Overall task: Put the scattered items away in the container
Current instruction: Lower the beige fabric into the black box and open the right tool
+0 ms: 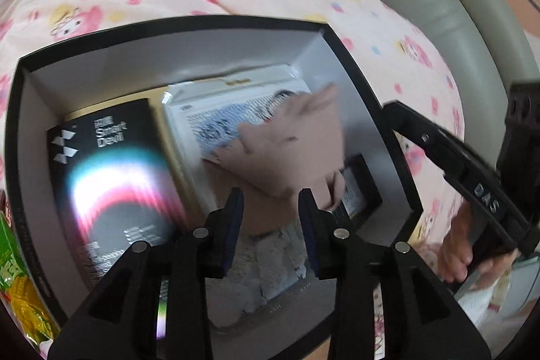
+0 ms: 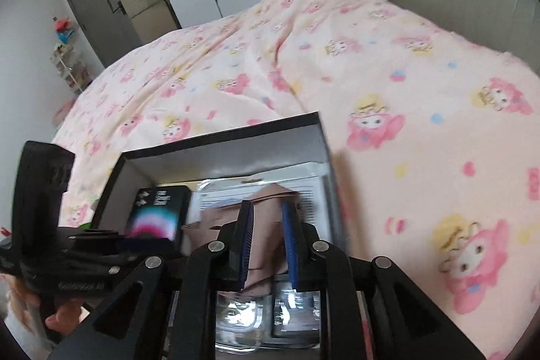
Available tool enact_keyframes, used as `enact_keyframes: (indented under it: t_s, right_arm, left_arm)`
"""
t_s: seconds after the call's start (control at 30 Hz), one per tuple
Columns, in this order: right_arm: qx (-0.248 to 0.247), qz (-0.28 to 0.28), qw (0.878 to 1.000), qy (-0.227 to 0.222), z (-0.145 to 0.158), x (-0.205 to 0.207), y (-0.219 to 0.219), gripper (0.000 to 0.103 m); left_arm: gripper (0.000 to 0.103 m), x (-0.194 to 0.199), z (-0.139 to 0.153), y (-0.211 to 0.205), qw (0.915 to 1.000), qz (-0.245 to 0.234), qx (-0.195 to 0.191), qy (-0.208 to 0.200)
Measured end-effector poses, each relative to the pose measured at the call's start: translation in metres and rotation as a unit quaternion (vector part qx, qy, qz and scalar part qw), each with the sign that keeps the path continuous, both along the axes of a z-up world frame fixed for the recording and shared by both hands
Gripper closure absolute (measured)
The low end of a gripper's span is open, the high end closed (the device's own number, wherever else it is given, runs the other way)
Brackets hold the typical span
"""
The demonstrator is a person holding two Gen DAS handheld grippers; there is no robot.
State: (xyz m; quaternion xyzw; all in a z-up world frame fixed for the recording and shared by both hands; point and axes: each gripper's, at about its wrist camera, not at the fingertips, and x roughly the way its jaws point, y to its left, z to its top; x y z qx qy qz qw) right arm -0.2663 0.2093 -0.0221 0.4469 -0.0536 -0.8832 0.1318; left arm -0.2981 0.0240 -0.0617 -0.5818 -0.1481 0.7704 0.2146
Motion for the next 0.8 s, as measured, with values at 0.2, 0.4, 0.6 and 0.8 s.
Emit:
enact_keyframes:
  t_s: [0.2, 0.4, 0.6, 0.8]
  right_arm:
    - [-0.015, 0.083, 0.992, -0.091, -0.034, -0.008, -0.021, 0.088]
    - [-0.099, 0.076, 0.972, -0.199, -0.068, -0.030, -0.030, 0.088]
    - [-0.101, 0.050, 0.984, -0.140, -0.048, -0.037, -0.023, 0.088]
    - [-0.049, 0.002, 0.996, -0.071, -0.025, -0.019, 0.000, 0.088]
  left_arm:
    - [0.069, -0.003, -0.019, -0.005, 0.9950, 0.046, -0.078, -0.043]
    - [0.066, 0.000, -0.010, -0.023, 0.9947, 0.082, -0.052, -0.036]
    - [0.064, 0.004, -0.004, -0.024, 0.9965, 0.076, -0.032, -0.018]
    - [0.064, -0.003, -0.005, 0.003, 0.9995, 0.011, 0.023, -0.020]
